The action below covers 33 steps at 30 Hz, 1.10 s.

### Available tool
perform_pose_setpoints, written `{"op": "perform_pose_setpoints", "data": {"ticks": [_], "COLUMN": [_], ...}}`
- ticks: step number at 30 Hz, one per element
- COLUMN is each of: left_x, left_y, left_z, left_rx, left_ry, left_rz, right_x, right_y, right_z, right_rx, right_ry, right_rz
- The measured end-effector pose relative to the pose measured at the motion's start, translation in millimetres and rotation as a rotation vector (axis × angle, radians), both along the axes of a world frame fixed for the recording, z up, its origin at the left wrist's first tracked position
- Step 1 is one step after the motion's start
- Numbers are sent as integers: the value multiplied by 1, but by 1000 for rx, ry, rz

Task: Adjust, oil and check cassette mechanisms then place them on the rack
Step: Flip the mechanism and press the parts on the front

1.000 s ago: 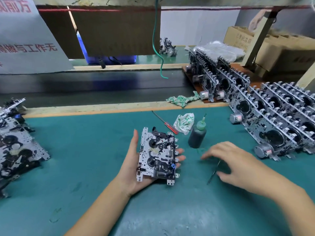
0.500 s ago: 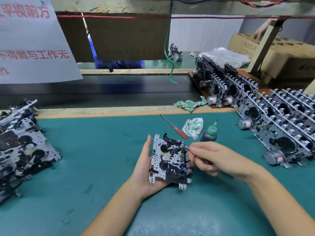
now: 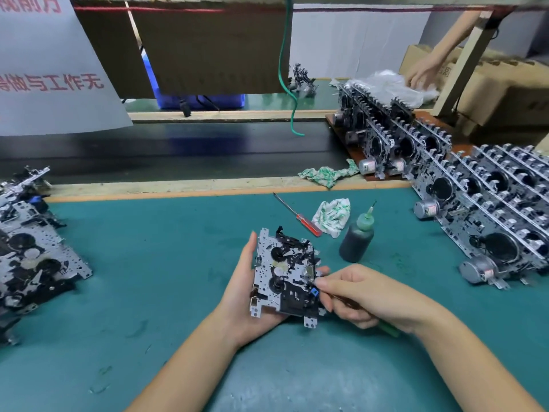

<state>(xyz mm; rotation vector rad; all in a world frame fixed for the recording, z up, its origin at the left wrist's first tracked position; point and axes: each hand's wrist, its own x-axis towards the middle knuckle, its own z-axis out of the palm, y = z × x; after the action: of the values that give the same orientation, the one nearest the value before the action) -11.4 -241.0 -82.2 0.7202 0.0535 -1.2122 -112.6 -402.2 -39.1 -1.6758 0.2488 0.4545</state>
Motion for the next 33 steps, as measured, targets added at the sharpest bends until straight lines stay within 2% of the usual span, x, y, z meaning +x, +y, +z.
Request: {"op": "perform_pose_setpoints", "data": {"ticks": [7,12,24,33], "left_x": [0,0,-3,-4], "left_y": [-1,-1,-1,-2], "left_z": [0,-1,6,6], "left_rx": [32,28,85,89], "left_ry": [-21,-24,-61,-71], "left_rz": [1,4,24,37], "right_x": [0,0,-1,0], "right_y": [4,5,2,-1], "right_z": [-3,-4,-1,-3], "right_rx": [-71,-130,-137,-175], "right_ry": [32,-13,34,0], "right_rz": [-33,-57,23,70]}}
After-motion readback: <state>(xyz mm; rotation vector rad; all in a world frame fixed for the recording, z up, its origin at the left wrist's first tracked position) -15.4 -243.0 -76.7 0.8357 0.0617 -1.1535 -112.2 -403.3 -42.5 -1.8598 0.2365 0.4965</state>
